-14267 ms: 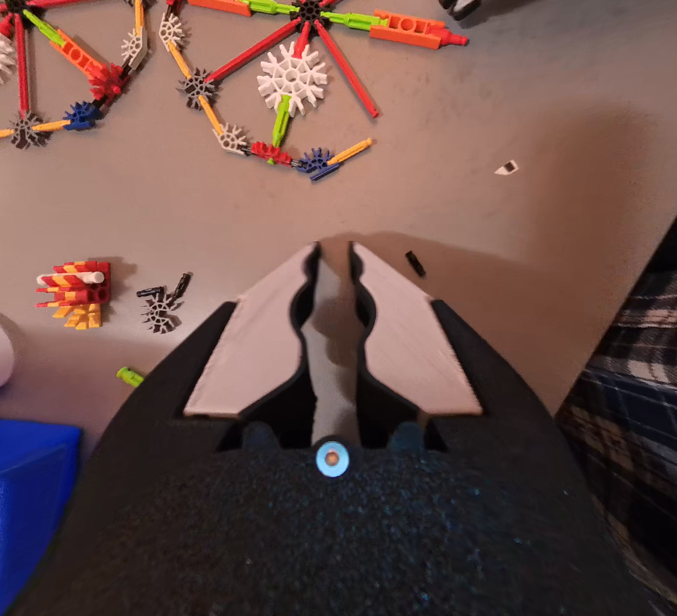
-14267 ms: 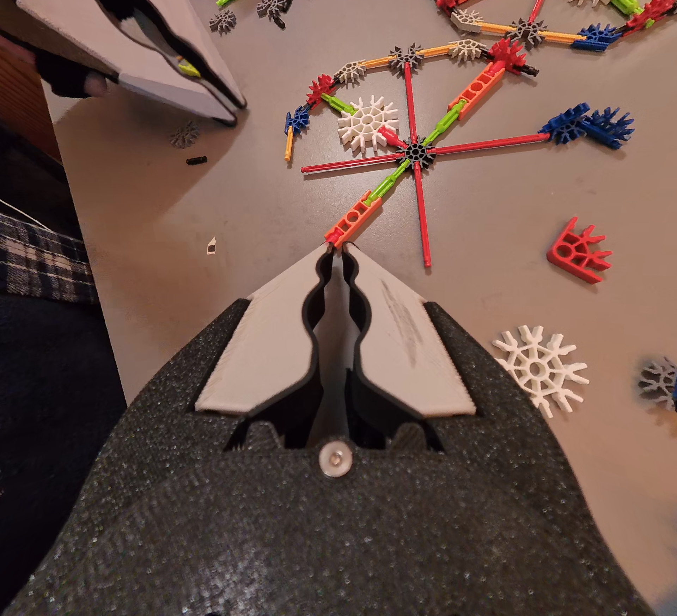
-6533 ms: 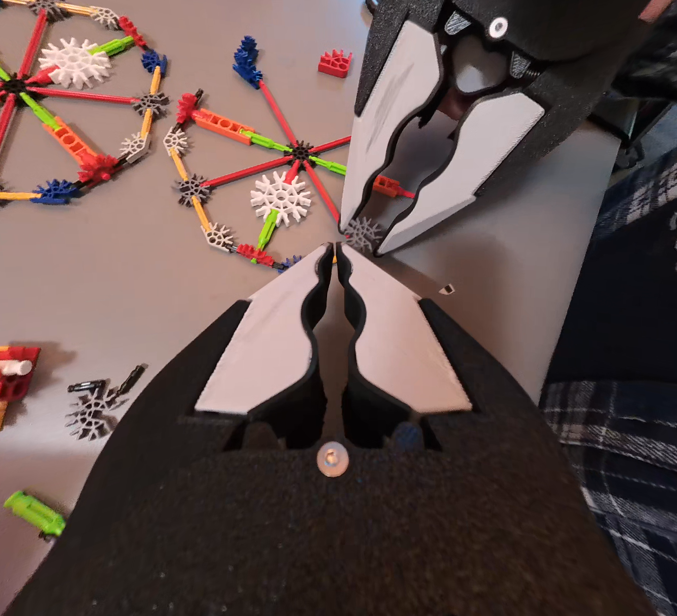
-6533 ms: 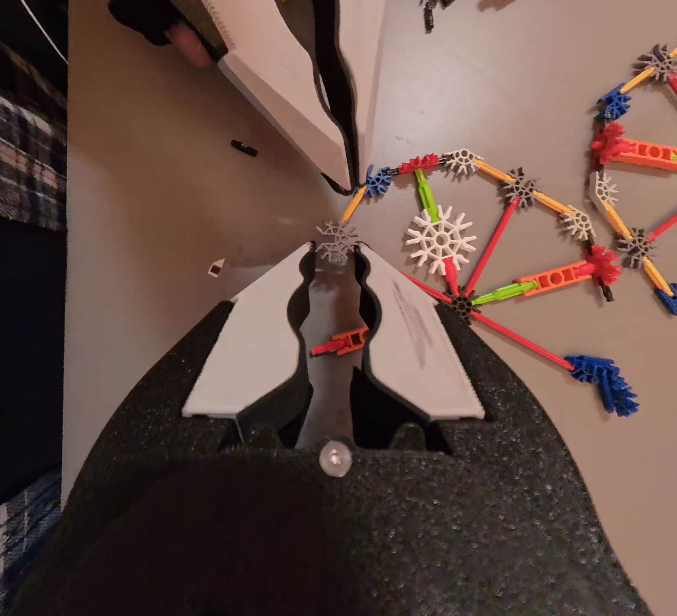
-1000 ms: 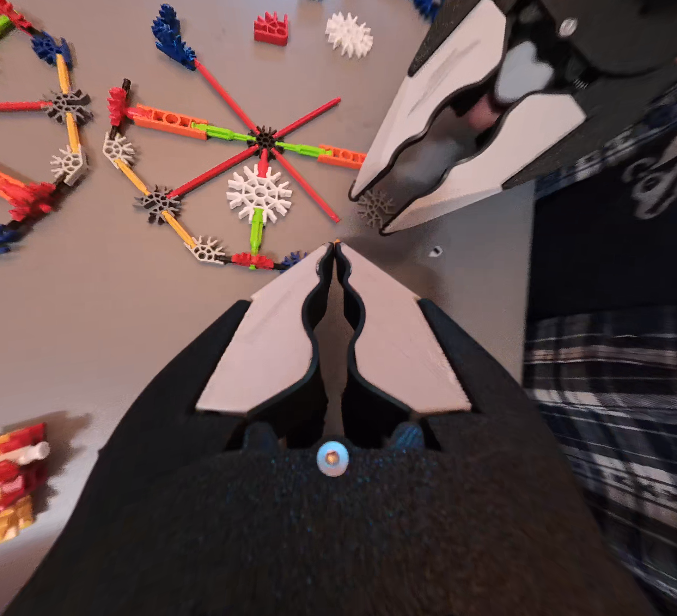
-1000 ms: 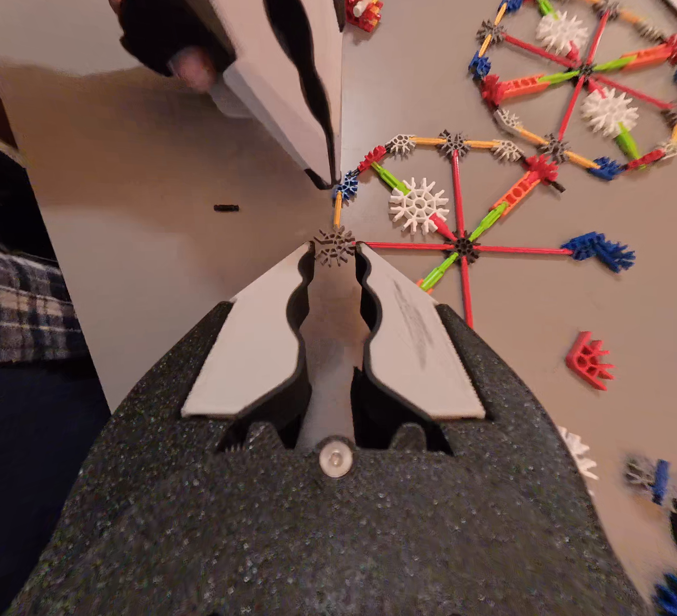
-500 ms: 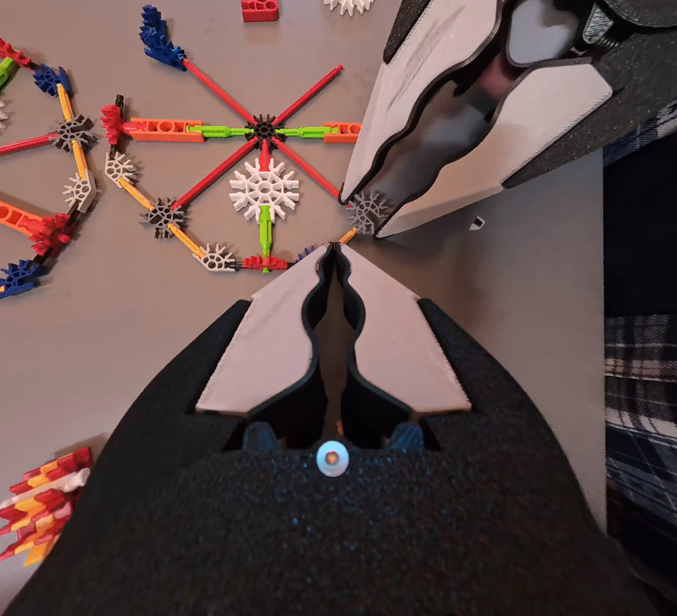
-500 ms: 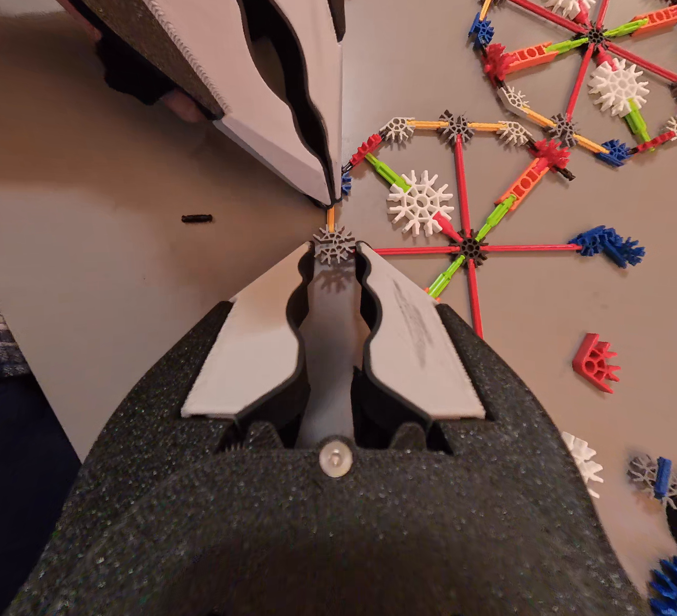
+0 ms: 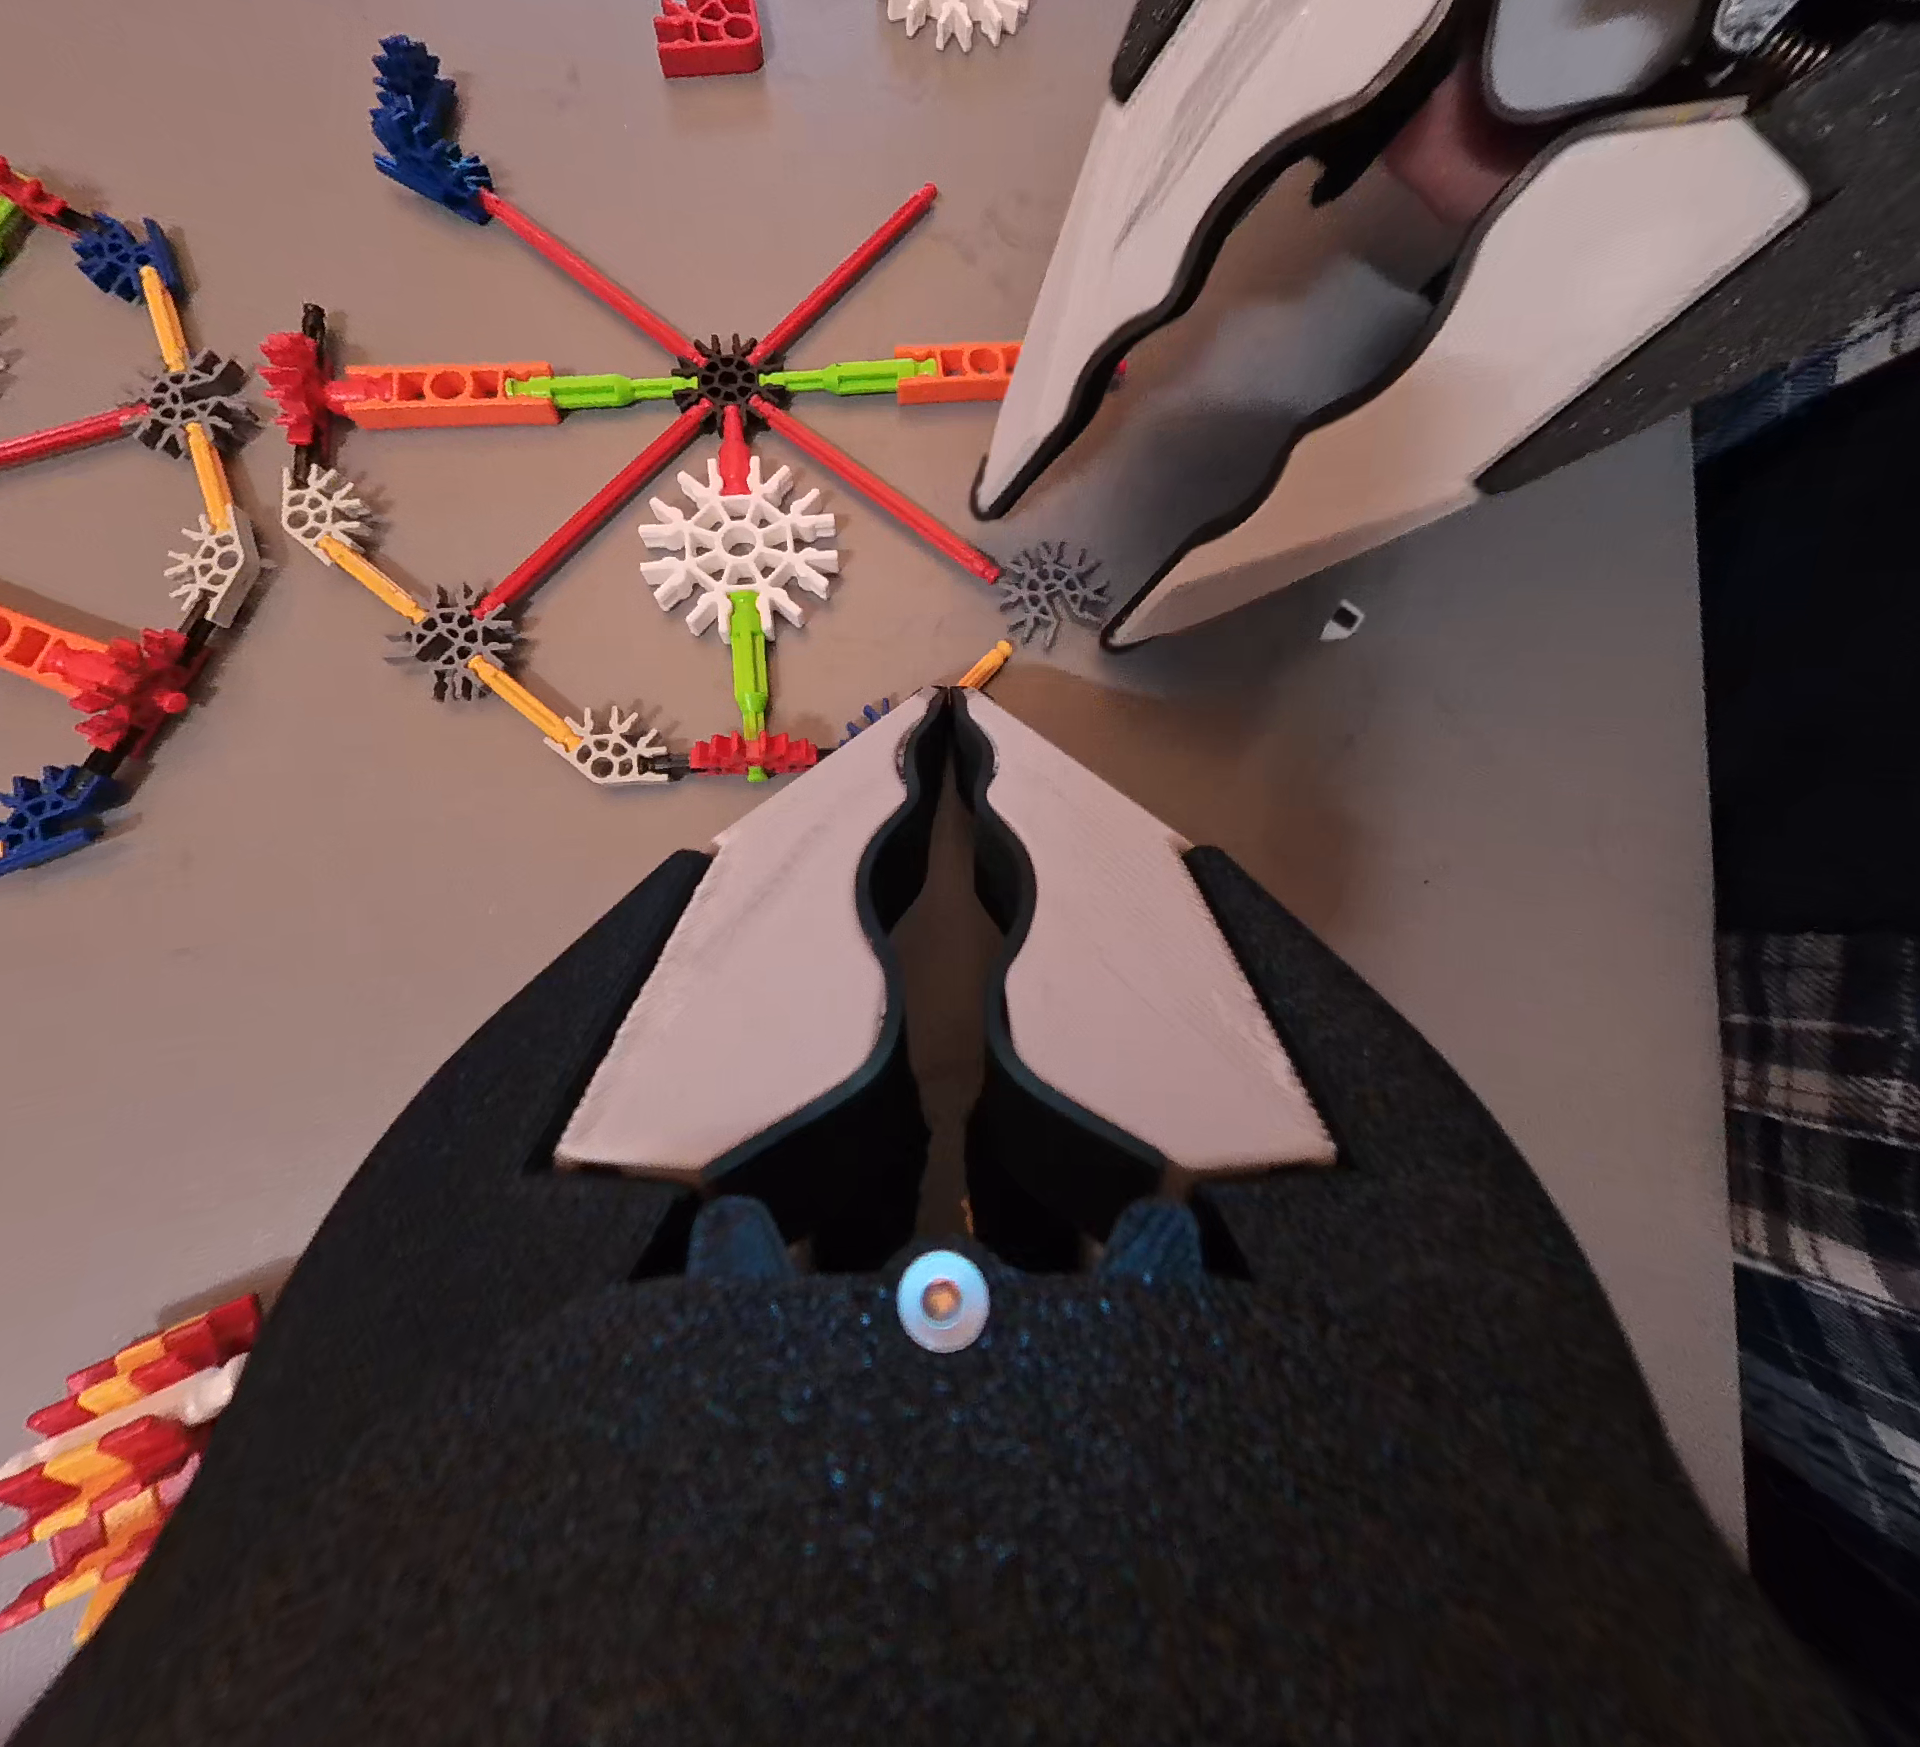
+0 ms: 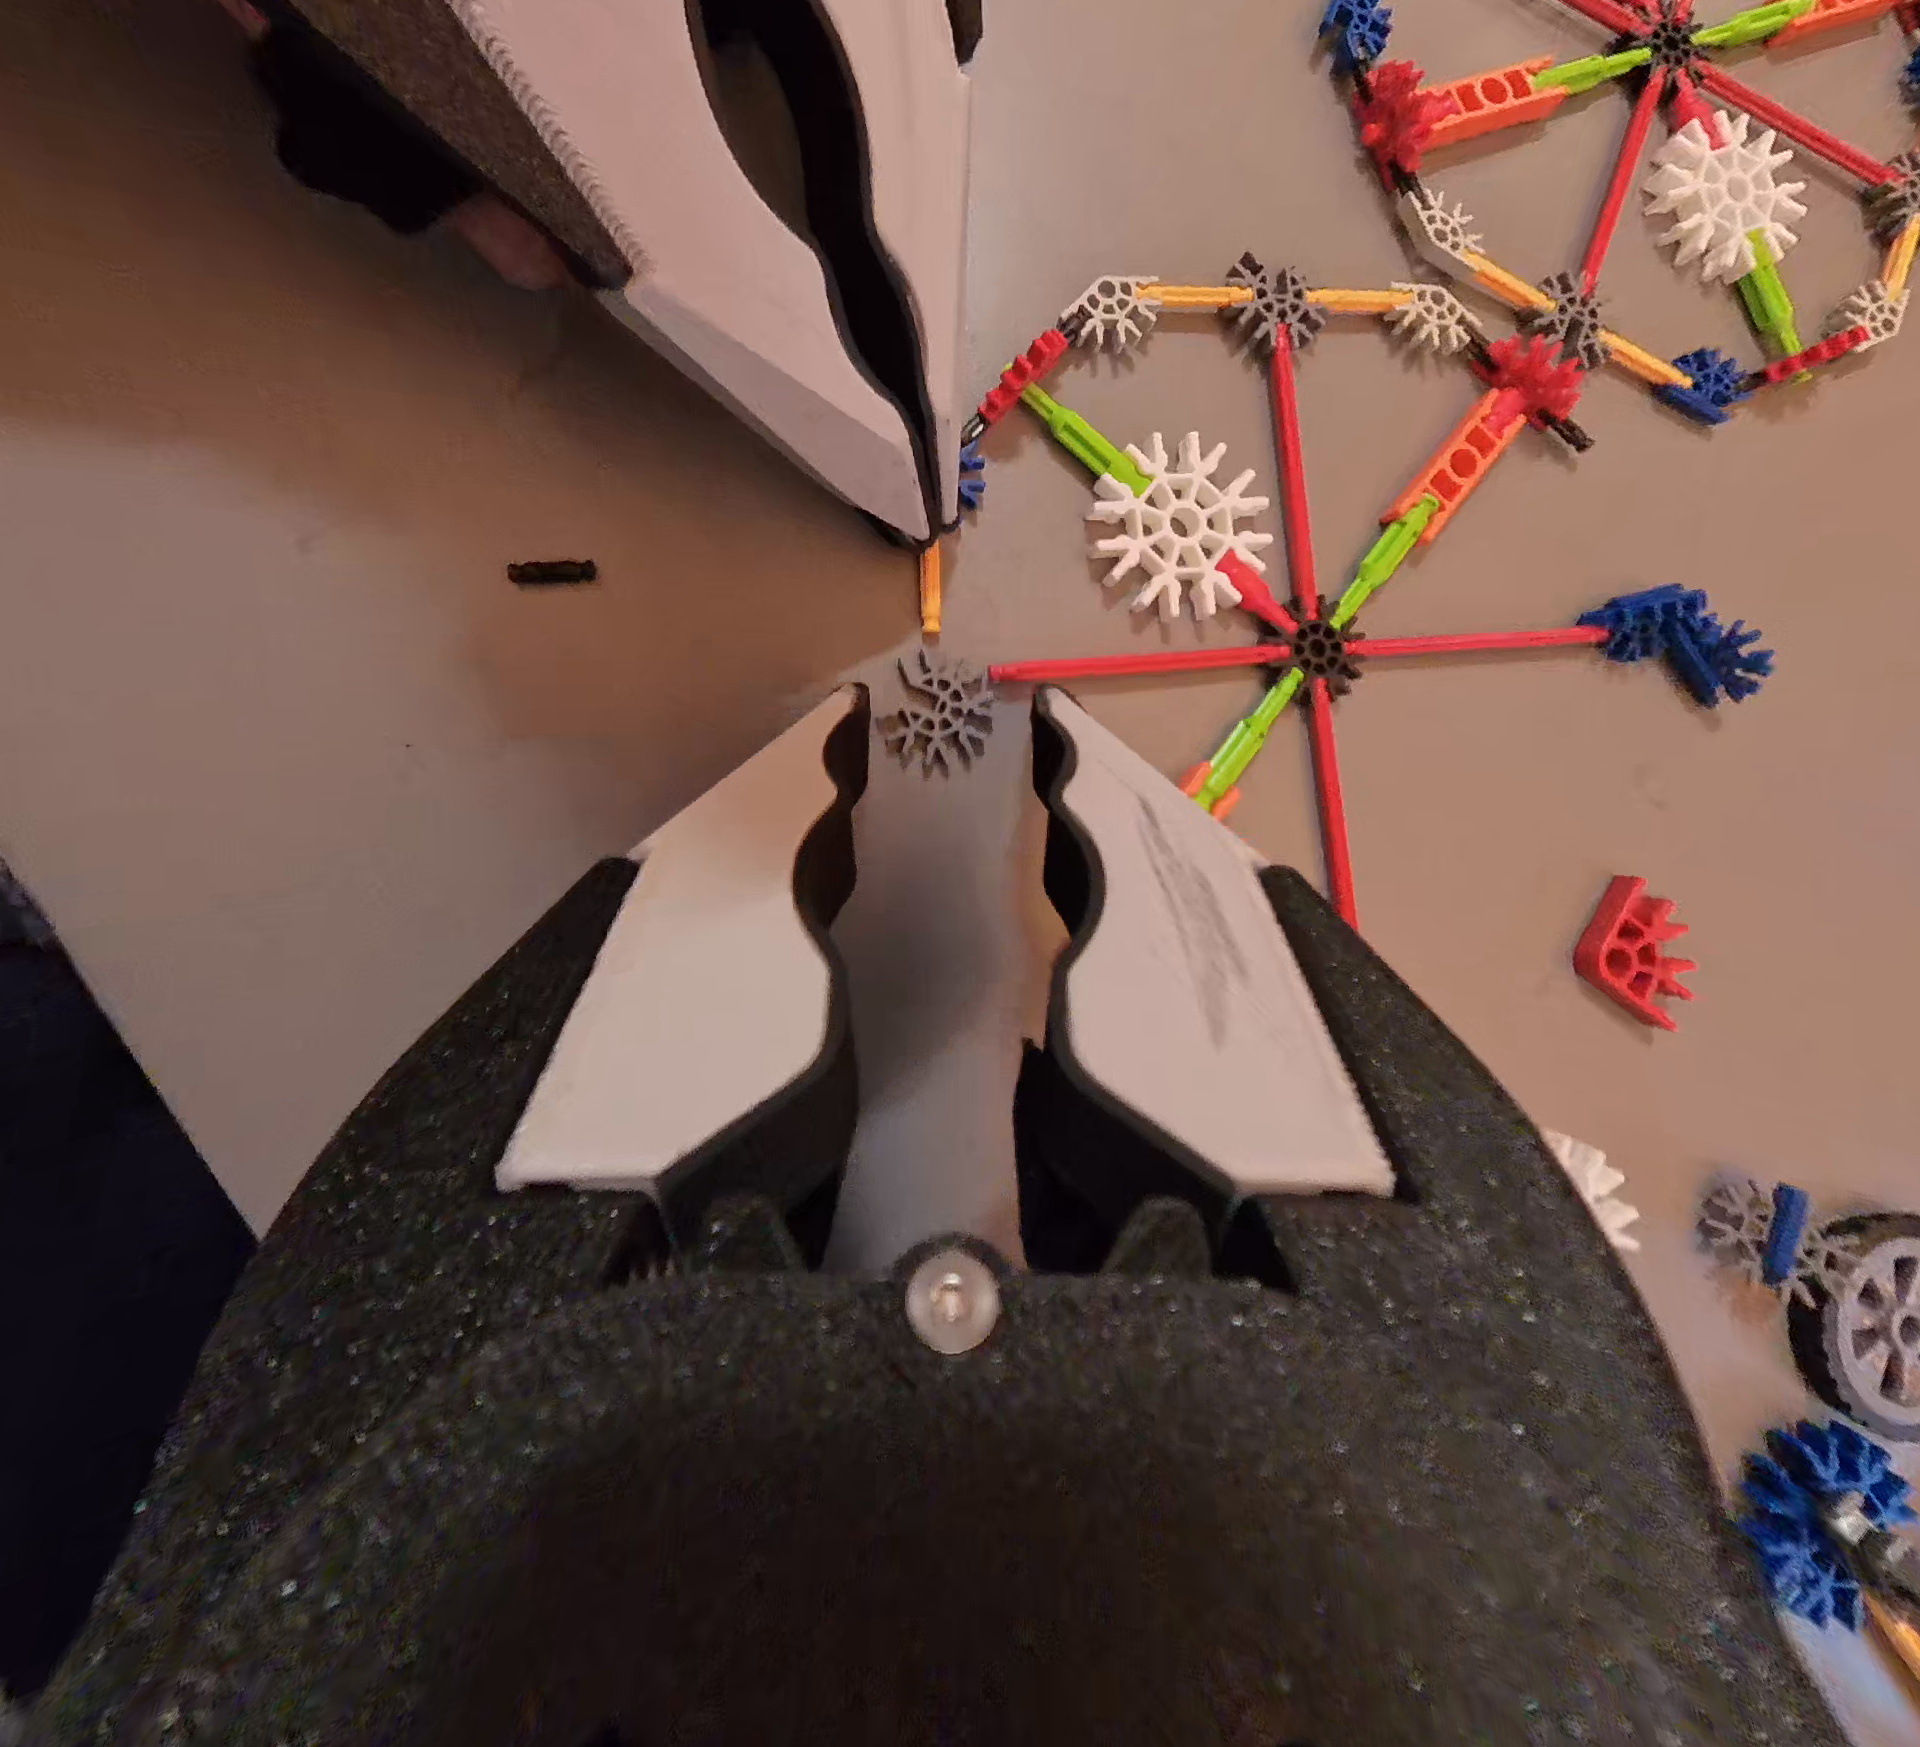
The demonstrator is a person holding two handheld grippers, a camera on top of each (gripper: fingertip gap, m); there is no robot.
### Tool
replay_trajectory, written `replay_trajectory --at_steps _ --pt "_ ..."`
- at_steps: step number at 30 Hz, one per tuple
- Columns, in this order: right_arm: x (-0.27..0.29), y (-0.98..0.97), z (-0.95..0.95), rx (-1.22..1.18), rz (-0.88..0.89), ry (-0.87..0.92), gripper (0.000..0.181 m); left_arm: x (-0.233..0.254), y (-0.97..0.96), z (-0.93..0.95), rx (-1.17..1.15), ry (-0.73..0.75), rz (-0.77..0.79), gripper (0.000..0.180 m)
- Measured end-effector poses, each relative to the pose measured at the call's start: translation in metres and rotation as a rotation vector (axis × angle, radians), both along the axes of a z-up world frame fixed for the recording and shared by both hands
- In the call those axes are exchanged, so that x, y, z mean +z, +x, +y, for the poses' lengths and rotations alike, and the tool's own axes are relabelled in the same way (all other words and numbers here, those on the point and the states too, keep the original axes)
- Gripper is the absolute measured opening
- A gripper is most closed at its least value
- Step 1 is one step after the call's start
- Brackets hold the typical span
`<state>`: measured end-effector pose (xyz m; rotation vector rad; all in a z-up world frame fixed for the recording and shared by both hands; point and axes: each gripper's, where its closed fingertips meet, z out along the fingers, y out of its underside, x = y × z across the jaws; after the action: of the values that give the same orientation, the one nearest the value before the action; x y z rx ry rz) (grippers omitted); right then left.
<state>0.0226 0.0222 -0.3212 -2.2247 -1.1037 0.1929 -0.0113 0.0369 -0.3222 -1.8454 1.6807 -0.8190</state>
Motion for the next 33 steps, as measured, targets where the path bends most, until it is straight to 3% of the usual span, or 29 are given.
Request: replay_trajectory --at_steps 1,9,21,33 --pt "0.000 0.002 -0.002 -0.002 0.000 -0.004 0.029 0.000 0.000 0.000 0.000 -0.002 -0.001 0.000" --pt "-0.003 0.001 -0.005 -0.016 0.020 -0.032 0.018 0.000 0.000 0.000 -0.004 -0.010 -0.001 0.000" --pt "0.002 -0.001 -0.013 0.067 0.021 -0.028 0.018 0.001 0.002 -0.001 -0.004 -0.018 -0.003 0.000" --pt "0.003 -0.002 -0.002 0.254 -0.150 0.041 0.018 0.002 0.010 -0.006 -0.002 -0.027 -0.008 0.000"
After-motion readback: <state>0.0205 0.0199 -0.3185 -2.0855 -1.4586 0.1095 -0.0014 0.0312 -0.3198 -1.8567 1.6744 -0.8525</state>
